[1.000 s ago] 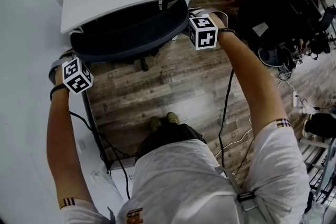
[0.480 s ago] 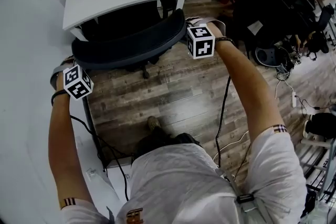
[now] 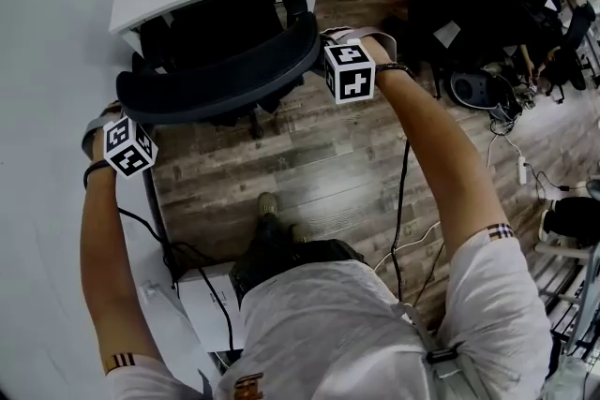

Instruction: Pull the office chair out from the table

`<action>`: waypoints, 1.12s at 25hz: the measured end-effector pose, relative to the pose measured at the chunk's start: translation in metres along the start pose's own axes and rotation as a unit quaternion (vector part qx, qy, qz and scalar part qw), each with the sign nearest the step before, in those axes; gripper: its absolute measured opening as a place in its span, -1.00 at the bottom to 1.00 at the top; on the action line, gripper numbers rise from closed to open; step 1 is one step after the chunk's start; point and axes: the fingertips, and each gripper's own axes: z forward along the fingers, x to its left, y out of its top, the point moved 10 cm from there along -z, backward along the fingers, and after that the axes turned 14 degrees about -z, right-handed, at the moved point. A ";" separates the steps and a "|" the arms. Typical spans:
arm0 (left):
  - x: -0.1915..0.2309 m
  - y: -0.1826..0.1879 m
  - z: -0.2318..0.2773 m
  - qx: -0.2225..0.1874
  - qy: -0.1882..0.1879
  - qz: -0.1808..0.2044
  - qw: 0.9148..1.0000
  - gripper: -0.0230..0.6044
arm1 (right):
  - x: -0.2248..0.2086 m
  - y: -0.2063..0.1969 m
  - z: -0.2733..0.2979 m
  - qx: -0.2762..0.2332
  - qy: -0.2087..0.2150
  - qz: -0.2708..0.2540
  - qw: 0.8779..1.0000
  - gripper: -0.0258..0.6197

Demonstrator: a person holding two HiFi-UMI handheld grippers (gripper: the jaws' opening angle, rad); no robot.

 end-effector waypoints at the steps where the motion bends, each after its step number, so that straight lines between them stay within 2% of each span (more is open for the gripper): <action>1: -0.006 0.000 -0.004 -0.001 0.000 0.000 1.000 -0.68 | 0.006 0.002 -0.003 0.000 0.000 0.000 1.000 -0.63; 22: -0.136 -0.015 -0.091 -0.002 -0.002 0.001 1.000 -0.68 | 0.130 0.066 -0.073 0.003 0.003 0.009 1.000 -0.63; 28: -0.185 -0.024 -0.125 -0.005 -0.001 0.003 1.000 -0.68 | 0.178 0.095 -0.100 0.005 0.000 0.013 1.000 -0.63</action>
